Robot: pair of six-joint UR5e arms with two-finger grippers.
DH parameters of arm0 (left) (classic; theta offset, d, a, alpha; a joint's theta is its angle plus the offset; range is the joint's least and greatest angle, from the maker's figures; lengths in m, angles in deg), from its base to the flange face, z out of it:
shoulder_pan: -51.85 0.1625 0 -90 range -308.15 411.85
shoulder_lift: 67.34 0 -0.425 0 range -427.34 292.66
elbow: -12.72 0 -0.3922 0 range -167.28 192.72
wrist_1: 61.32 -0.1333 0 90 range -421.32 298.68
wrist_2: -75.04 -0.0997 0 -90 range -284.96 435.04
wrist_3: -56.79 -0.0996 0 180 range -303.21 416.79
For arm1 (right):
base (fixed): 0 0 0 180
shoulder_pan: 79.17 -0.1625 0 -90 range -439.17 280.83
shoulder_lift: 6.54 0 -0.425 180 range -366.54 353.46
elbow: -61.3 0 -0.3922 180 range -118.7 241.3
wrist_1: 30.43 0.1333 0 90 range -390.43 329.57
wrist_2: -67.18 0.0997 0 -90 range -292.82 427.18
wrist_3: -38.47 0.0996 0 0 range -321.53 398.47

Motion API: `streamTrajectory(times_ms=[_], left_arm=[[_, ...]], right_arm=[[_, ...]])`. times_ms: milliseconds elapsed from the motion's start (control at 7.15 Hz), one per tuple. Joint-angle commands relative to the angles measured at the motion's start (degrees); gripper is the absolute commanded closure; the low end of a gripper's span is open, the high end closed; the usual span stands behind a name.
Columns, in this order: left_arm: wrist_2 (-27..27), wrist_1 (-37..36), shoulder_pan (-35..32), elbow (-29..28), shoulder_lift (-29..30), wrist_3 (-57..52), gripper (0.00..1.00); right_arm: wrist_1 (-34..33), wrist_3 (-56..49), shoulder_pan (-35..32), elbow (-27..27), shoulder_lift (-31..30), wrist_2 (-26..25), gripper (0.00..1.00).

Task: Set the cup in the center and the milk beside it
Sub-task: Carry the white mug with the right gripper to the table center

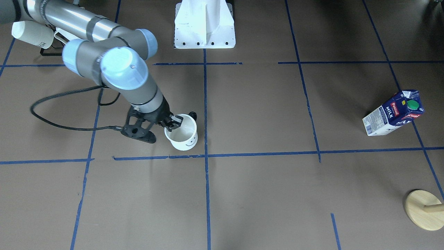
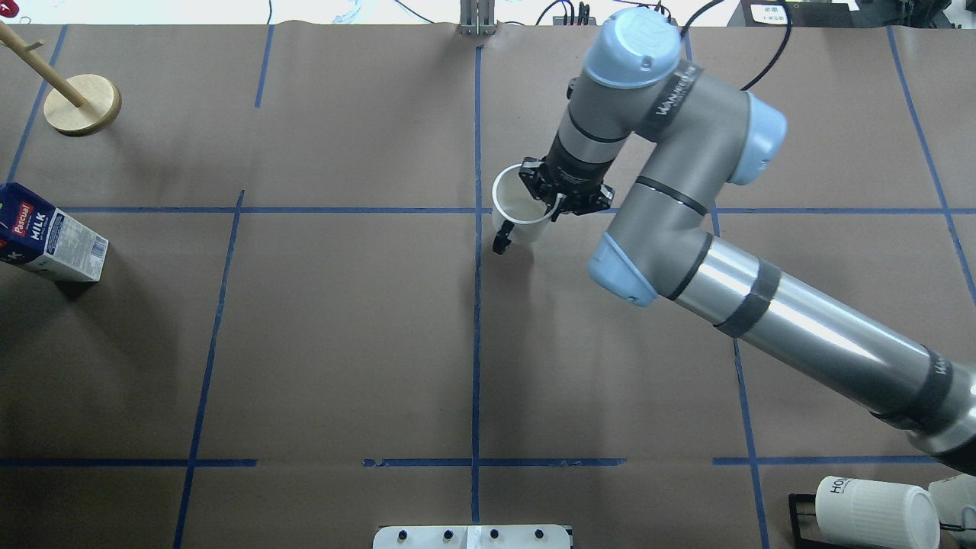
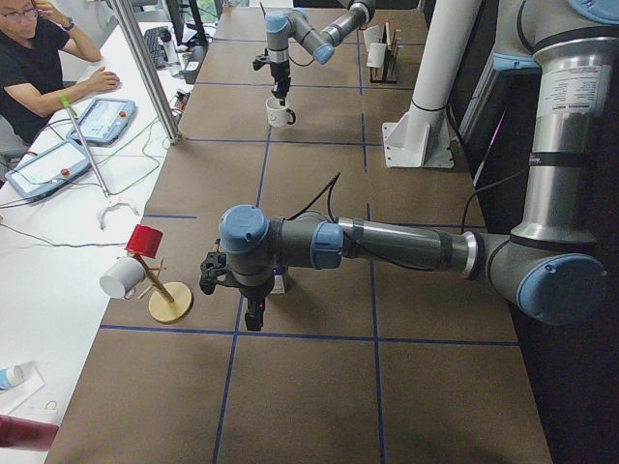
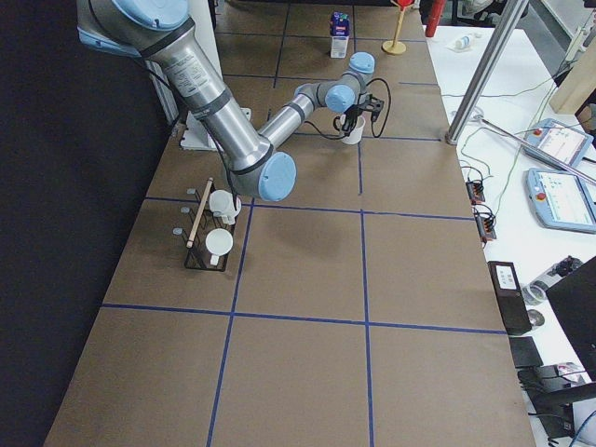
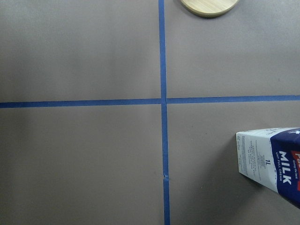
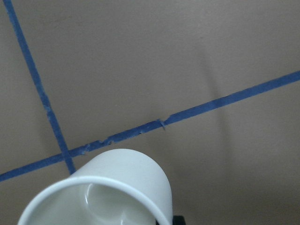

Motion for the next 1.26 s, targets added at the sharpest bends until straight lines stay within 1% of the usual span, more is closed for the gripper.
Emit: streamTrajectory(times_ms=[0,140,280,559,699,839,1119], left_arm=[[0.0,0.0,0.0,0.0,0.0,0.1,0.00],[0.0,0.0,0.0,0.0,0.0,0.1,0.00],[0.0,0.0,0.0,0.0,0.0,0.0,0.00],[0.0,-0.4,0.1,0.0,0.0,0.0,0.00],[0.0,-0.4,0.1,0.1,0.1,0.0,0.00],[0.0,-0.4,0.1,0.1,0.1,0.0,0.00],[0.0,-0.4,0.0,0.7,0.1,0.1,0.00]], right_arm=[[0.0,1.2,2.6,1.4,1.7,-1.7,1.00],[-0.1,1.2,3.8,1.4,1.6,-3.0,1.00],[-0.1,1.3,4.3,1.4,1.3,-3.0,0.99],[0.0,1.2,4.2,1.4,1.0,-3.1,0.88],[0.1,1.2,3.9,1.4,0.9,-3.1,0.56],[0.3,1.2,3.8,1.3,0.3,-3.1,0.01],[0.4,1.2,3.1,0.9,0.3,-3.0,0.00]])
